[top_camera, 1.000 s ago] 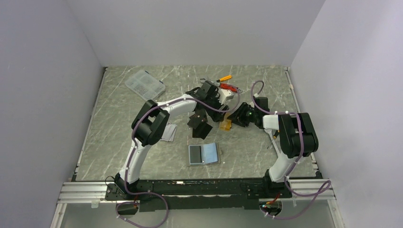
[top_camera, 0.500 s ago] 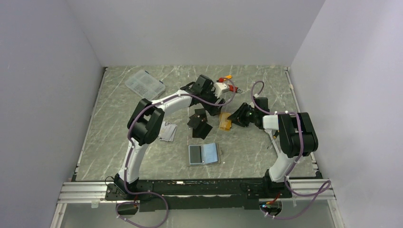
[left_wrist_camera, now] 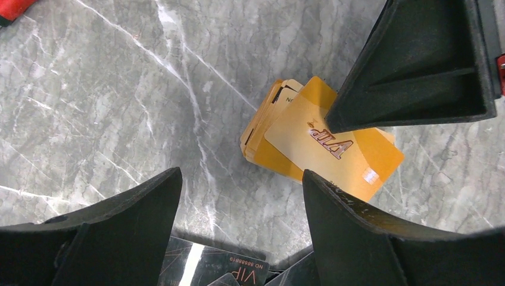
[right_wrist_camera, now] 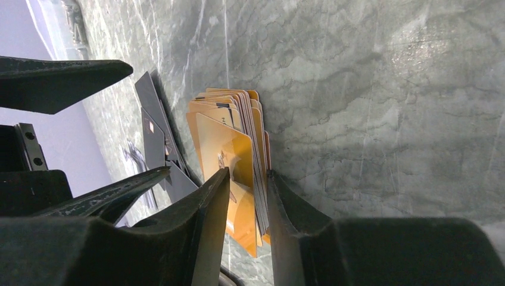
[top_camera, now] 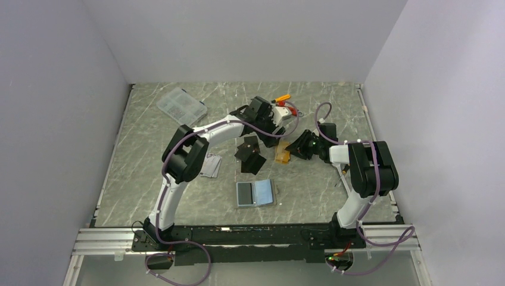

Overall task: Put the credit cards into the card holder
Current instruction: Pick up the credit card from the center of the board.

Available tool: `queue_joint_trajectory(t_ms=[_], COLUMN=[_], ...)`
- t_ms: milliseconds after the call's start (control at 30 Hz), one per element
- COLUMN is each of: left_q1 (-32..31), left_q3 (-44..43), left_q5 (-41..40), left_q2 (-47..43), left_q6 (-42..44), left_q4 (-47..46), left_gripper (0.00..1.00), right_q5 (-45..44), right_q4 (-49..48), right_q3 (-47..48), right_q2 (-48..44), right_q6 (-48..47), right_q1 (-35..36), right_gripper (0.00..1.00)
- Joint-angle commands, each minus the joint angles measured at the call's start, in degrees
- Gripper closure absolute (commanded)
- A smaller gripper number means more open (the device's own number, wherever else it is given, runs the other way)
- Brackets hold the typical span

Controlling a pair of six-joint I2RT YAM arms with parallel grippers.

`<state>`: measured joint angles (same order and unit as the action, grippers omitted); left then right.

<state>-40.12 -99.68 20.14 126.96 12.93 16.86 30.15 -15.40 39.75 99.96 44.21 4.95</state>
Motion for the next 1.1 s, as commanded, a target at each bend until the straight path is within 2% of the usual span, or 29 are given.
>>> queue_joint_trajectory(t_ms=[0,367,600,700,1067], left_q1=[-1.44,-3.2,-4.08,-4.21,0.14], left_q3=[-1.0,-1.92,-2.44,-2.7,-7.06], left_q5=[-1.75,-3.63,-3.95,-3.45,0.93], left_q2=[0.65,2.24,2.86,2.78,1.83], left_q6=[2.39,3.97,5.13,5.28,1.69], left_q4=[-2.04,-1.51,-0.91,-0.44,2.51], left_gripper=[0.2,0.21,0.21,0.21,0.21], right_q5=[-3.58,-3.09,-1.75,-1.98,-8.78], right_q4=[4.06,2.89,1.34,1.74,7.83], right_q3=[-2.44,-4.32,-4.52,-4.27,-4.49], right_q2=[2.2,2.0,2.45,2.71,1.34], right_q6=[-1.15,-0.96,-0.94,-1.15,-2.86], right_q1=[0.14,0.09,0.14,0.15,0.78], right_gripper=[0.67,0.68,0.58,0.57,0.74])
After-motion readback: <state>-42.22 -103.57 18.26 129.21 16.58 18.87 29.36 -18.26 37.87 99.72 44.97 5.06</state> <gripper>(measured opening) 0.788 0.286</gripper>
